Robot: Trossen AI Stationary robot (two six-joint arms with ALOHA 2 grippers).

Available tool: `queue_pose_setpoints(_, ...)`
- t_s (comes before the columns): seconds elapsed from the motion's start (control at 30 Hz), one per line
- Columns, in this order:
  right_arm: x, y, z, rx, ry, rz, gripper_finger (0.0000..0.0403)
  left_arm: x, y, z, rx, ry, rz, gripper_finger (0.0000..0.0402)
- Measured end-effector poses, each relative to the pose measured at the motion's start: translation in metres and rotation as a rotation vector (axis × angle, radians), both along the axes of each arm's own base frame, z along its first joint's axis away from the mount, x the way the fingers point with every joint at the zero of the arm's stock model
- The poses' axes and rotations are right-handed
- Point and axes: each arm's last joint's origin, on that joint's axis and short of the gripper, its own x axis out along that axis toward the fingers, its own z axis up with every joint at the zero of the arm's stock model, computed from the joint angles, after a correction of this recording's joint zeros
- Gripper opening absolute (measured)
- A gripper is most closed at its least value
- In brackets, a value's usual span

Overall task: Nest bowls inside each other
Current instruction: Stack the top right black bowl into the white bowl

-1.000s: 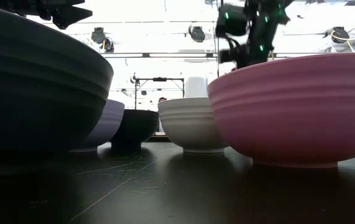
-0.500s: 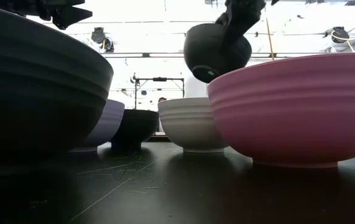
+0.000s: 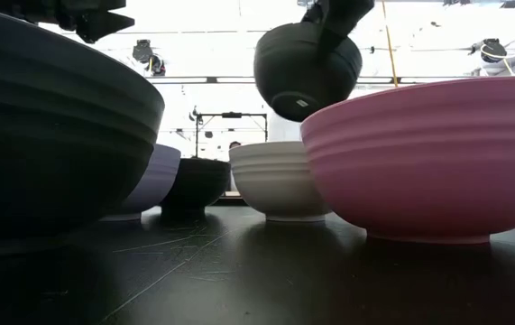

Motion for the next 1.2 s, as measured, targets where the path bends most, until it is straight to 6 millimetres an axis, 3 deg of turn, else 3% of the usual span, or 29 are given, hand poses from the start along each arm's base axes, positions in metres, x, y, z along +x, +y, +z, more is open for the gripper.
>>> queue_pose_setpoints(0.23, 0.029, 0.020, -0.015, -0.086, 0.106, 0.042, 0.0000, 0.006, 0.002, -0.005, -0.015, 0.047, 0.000, 0.0321)
queue_pose_setpoints(0.5, 0.036, 0.033, -0.032, -0.120, 0.141, 0.022, 0.0000, 0.012, 0.003, -0.007, -0.021, 0.068, -0.006, 0.0322)
queue_pose_setpoints(0.93, 0.035, 0.052, -0.035, -0.061, 0.117, 0.010, 0.0000, 0.012, 0.003, -0.006, -0.030, 0.058, -0.011, 0.0322)
queue_pose_setpoints(1.2, 0.034, 0.057, -0.059, -0.004, 0.123, 0.004, 0.0000, 0.012, 0.003, -0.006, -0.025, 0.056, -0.012, 0.0322)
